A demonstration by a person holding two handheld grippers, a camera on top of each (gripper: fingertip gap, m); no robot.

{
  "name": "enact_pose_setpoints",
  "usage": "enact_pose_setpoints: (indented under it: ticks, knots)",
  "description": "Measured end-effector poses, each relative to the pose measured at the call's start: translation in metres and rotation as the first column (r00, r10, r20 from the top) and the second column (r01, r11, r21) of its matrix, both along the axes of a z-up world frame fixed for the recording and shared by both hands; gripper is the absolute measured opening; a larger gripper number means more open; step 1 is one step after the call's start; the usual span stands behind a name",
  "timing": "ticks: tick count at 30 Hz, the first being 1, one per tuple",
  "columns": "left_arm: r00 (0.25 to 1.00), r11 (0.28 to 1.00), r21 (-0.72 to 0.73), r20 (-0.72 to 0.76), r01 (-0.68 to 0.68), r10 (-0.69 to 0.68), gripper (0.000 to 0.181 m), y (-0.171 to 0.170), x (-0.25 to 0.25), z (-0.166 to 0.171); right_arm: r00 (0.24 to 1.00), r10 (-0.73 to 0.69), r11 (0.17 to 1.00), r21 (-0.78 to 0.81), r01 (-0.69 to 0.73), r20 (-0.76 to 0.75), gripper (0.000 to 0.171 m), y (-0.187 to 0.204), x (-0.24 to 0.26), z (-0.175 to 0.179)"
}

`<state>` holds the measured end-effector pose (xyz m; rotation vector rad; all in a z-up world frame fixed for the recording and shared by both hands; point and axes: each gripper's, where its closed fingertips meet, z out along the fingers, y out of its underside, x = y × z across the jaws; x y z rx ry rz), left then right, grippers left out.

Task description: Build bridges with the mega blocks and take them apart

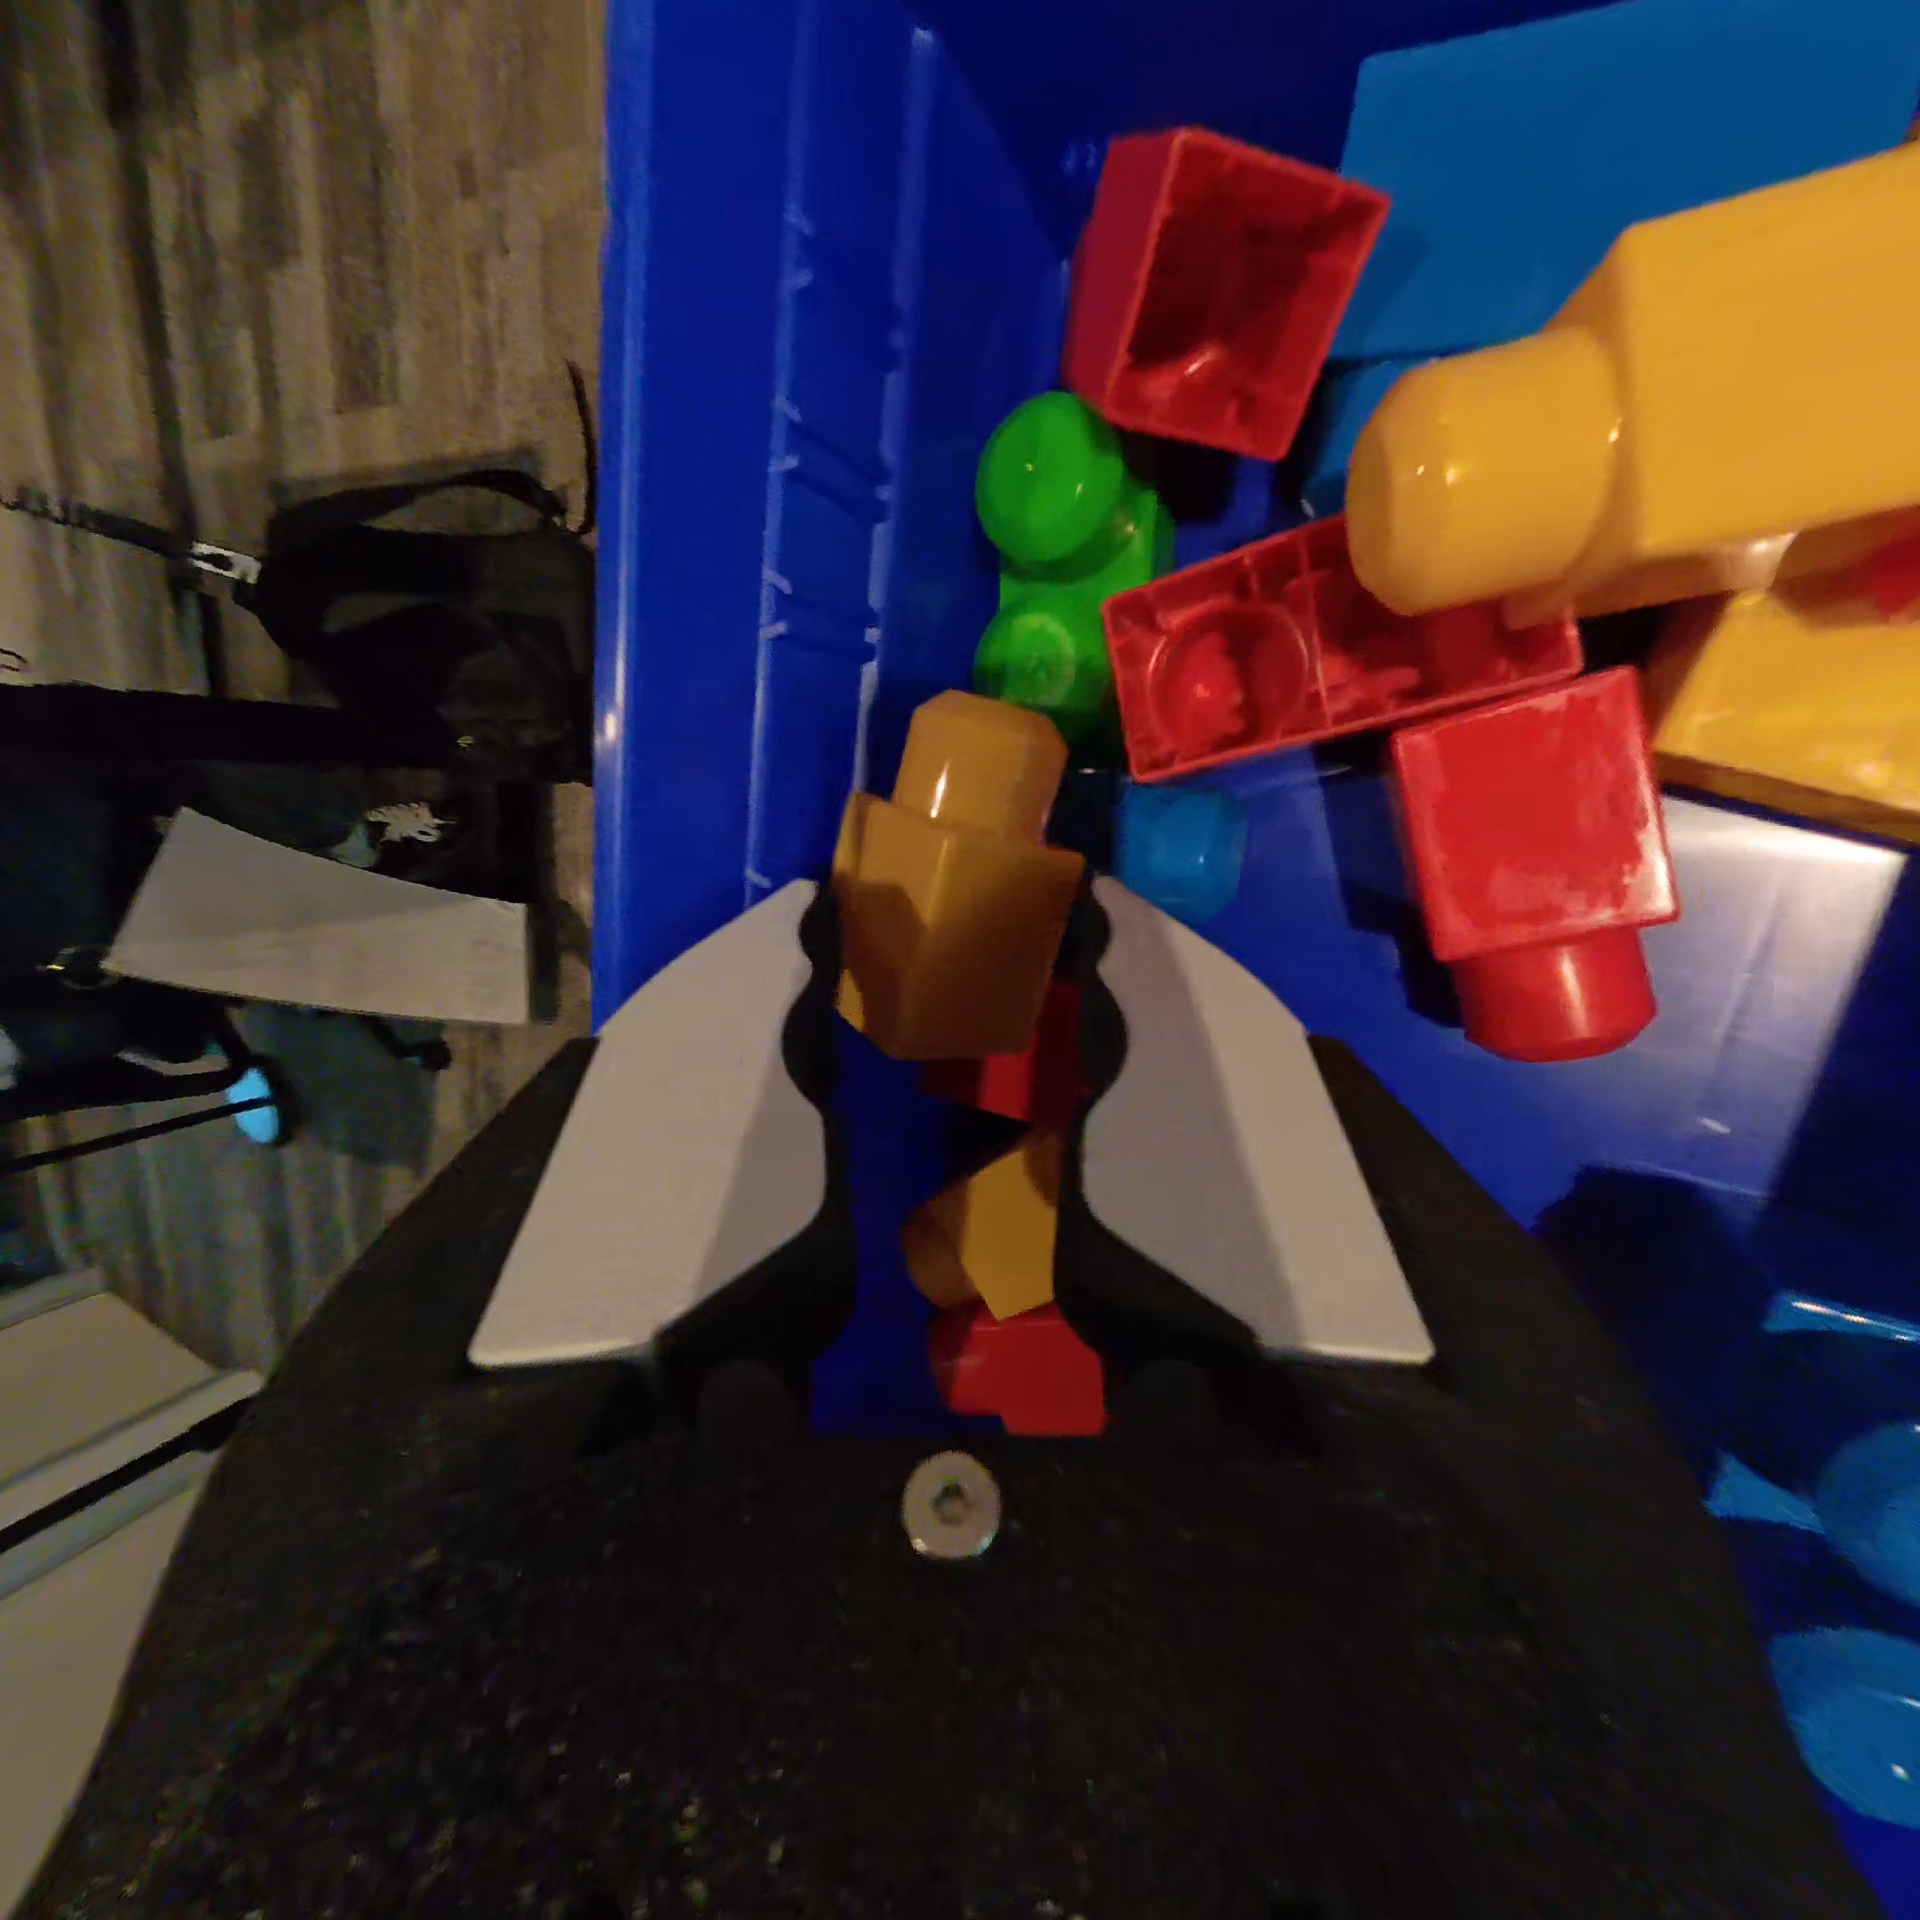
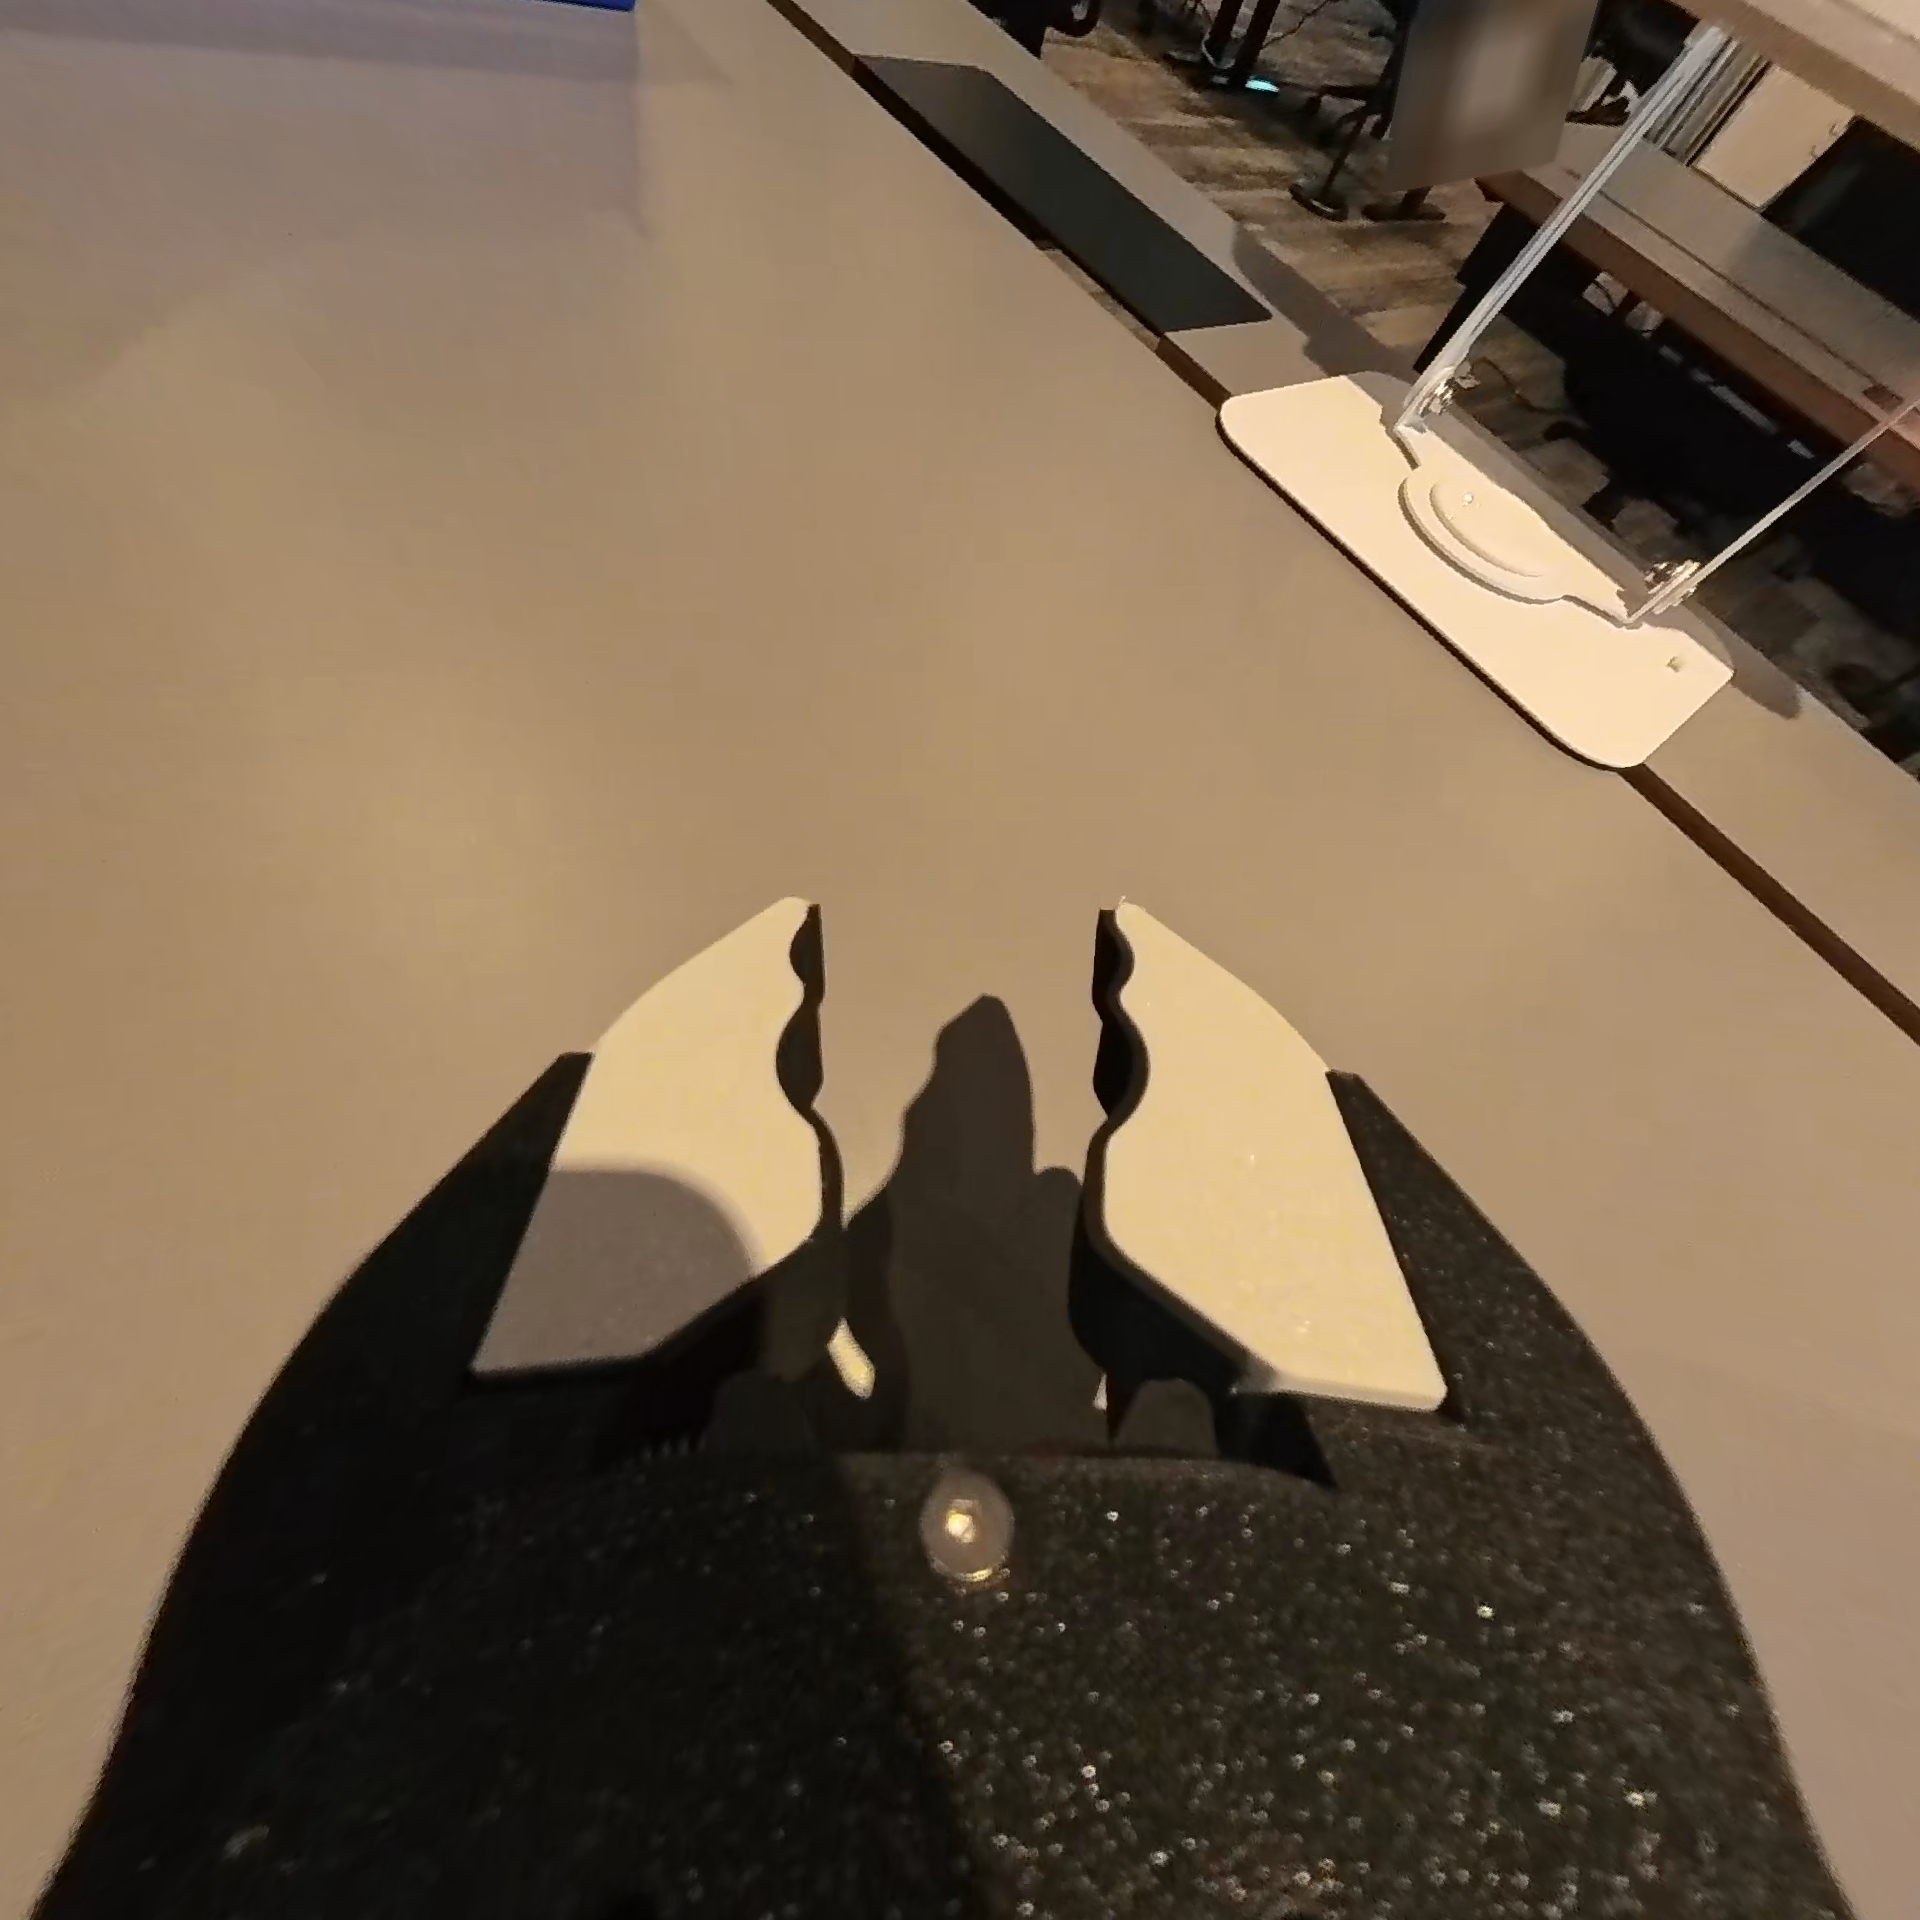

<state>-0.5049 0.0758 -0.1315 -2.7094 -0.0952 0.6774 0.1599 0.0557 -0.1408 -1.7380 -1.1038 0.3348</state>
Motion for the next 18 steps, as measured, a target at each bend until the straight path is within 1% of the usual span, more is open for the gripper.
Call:
enact_pose_setpoints:
  ticks: [3,5,7,8,9,10,12,13,14,15,16,17,18]
  knots:
    - [0.999,0.999,-0.044,-0.044,0.027,-0.029,0.041,-0.003,0.000,0.000,1.000,-0.003,1.000,0.010,0.003,0.005,0.050,-0.001,0.000,0.000]
    - [0.999,0.998,-0.052,-0.032,0.032,-0.034,0.039,-0.007,0.001,0.001,1.000,-0.005,1.000,0.018,0.005,0.009,0.050,-0.001,0.001,0.000]
    - [1.000,1.000,-0.023,-0.003,0.021,-0.021,0.038,-0.012,0.004,0.007,1.000,-0.006,1.000,0.023,0.006,0.012,0.050,-0.001,0.001,0.000]
    - [0.999,0.999,0.037,0.016,0.027,-0.027,0.038,-0.010,0.009,0.015,1.000,-0.005,1.000,0.023,0.005,0.012,0.050,-0.001,0.001,0.000]
    - [0.996,0.989,0.140,0.068,0.040,-0.050,0.038,-0.004,0.022,0.027,1.000,-0.005,1.000,0.022,0.004,0.014,0.050,-0.001,0.001,0.000]
    - [0.983,0.961,0.267,0.142,0.074,-0.116,0.037,0.005,0.044,0.043,1.000,-0.004,1.000,0.019,0.004,0.016,0.050,-0.001,0.001,0.000]
    - [0.916,0.856,0.484,0.232,0.182,-0.326,0.037,0.022,0.108,0.082,1.000,-0.004,1.000,0.016,0.003,0.018,0.050,0.000,0.000,-0.001]
    - [0.843,0.794,0.560,0.286,0.238,-0.455,0.037,0.026,0.153,0.099,1.000,-0.003,1.000,0.014,0.003,0.019,0.050,0.000,-0.001,-0.001]
    - [0.722,0.740,0.608,0.371,0.287,-0.584,0.037,0.024,0.206,0.110,1.000,-0.003,1.000,0.013,0.003,0.020,0.050,0.000,-0.001,-0.001]
    - [0.555,0.702,0.624,0.467,0.344,-0.688,0.037,0.015,0.263,0.114,1.000,-0.004,1.000,0.013,0.004,0.020,0.050,0.000,-0.001,-0.001]
    - [0.398,0.659,0.627,0.526,0.416,-0.752,0.037,0.003,0.315,0.114,1.000,-0.005,1.000,0.015,0.005,0.018,0.050,0.000,-0.001,-0.001]
    - [0.288,0.615,0.619,0.551,0.488,-0.783,0.037,-0.009,0.360,0.107,1.000,-0.005,1.000,0.016,0.005,0.014,0.050,0.000,-0.001,0.000]
    - [0.210,0.582,0.580,0.581,0.570,-0.786,0.037,-0.021,0.398,0.091,1.000,-0.004,1.000,0.018,0.004,0.010,0.050,0.000,-0.001,0.000]
